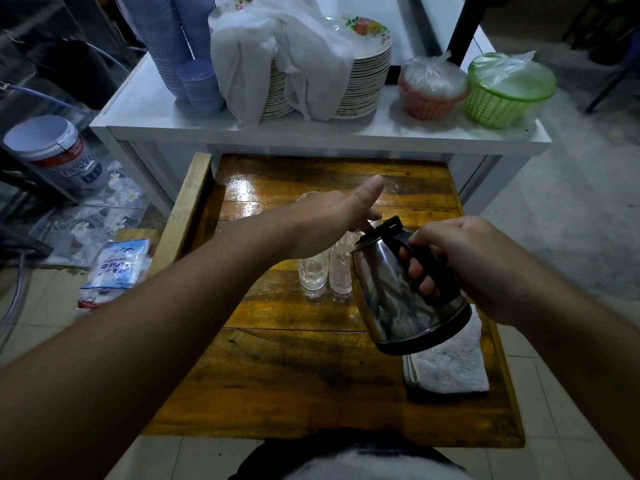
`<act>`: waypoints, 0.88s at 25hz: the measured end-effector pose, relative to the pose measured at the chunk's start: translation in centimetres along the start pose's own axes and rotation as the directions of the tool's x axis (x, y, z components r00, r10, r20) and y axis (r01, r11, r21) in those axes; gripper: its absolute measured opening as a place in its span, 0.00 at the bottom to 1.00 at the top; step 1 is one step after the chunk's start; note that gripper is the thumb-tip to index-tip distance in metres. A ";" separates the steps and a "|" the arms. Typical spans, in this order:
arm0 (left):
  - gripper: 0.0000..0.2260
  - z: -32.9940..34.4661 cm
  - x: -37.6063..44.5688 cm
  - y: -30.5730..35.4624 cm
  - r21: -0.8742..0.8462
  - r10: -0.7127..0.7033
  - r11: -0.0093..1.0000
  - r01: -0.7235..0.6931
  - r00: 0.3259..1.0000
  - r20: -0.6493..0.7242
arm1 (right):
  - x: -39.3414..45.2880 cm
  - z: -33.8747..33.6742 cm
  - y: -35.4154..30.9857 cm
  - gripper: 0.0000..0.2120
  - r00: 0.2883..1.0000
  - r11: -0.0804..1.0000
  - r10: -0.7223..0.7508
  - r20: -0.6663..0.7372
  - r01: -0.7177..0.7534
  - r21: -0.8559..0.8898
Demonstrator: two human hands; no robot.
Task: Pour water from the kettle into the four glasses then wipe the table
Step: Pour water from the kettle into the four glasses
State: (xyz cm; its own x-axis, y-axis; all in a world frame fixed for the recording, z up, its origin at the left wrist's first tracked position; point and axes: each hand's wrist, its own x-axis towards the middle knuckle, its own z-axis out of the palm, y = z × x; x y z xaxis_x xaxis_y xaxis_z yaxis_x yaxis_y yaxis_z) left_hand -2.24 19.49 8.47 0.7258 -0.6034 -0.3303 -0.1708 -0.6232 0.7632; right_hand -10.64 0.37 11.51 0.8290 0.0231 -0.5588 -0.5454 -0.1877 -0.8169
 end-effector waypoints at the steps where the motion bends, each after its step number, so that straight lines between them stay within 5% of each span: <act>1: 0.42 -0.1 0.0 0.0 0.011 -0.001 1.000 0.001 1.000 -0.005 | 0.0 0.0 -0.2 0.12 1.000 1.000 0.000 0.003 0.000 -0.001; 22: 0.39 -1.0 -0.4 1.1 -0.068 0.040 0.997 -0.042 0.999 -0.018 | -1.3 -0.3 -2.8 0.11 1.000 0.994 0.011 -0.023 -0.013 -0.104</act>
State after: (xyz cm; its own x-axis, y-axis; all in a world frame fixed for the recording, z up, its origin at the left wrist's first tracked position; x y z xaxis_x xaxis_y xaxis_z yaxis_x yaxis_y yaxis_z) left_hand -2.07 19.55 10.02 0.7304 -0.6188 -0.2890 -0.1548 -0.5621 0.8125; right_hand -10.19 0.60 14.55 0.8255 -0.0016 -0.5644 -0.5406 -0.2896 -0.7899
